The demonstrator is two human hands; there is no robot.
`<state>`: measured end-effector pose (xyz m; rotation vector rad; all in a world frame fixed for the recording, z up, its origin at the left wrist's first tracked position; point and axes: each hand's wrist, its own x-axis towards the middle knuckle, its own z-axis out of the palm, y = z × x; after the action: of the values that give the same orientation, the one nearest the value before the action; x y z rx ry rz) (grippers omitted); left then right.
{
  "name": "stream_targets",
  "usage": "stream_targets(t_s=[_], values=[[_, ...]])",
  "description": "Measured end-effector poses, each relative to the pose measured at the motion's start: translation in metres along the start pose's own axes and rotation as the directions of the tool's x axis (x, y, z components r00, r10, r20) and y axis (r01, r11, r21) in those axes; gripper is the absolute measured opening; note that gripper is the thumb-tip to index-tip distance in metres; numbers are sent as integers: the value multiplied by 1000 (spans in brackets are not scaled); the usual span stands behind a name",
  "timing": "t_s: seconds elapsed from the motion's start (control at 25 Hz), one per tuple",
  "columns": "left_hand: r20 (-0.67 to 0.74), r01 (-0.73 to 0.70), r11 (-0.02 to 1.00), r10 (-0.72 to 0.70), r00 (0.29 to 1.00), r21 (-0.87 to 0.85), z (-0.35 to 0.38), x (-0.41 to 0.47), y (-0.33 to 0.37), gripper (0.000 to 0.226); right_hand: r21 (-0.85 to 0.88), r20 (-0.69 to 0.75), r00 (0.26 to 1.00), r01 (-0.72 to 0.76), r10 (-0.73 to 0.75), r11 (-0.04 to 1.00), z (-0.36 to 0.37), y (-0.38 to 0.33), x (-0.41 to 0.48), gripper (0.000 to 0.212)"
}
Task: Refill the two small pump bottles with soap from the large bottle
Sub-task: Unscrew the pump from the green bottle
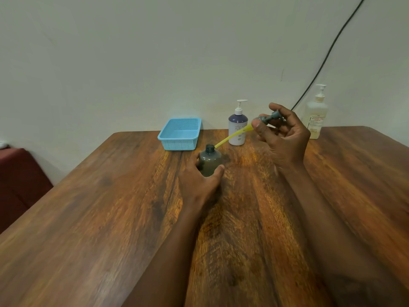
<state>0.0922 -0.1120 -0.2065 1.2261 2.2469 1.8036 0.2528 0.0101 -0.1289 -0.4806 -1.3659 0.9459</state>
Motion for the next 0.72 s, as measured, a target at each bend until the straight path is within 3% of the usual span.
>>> stream_targets(t_s=[0.2,0.4,0.56,0.72], values=[[-41,-3,1000,3,999,8,-1,-1,-2,78,-98,60,997,-50,56,994,0,19,-13,41],[-89,-7,1000,9,996,24,-4,-2,-3,77,-275,129,952,-234,277,933,3,42,-24,30],[-91,-4,1000,7,996,30,-5,-2,-4,82,-453,121,927,-268,356,850,8,51,-43,20],[-91,-37,996,44,995,82,-6,-5,-6,88,-571,131,917,-241,377,784,7,61,-51,24]])
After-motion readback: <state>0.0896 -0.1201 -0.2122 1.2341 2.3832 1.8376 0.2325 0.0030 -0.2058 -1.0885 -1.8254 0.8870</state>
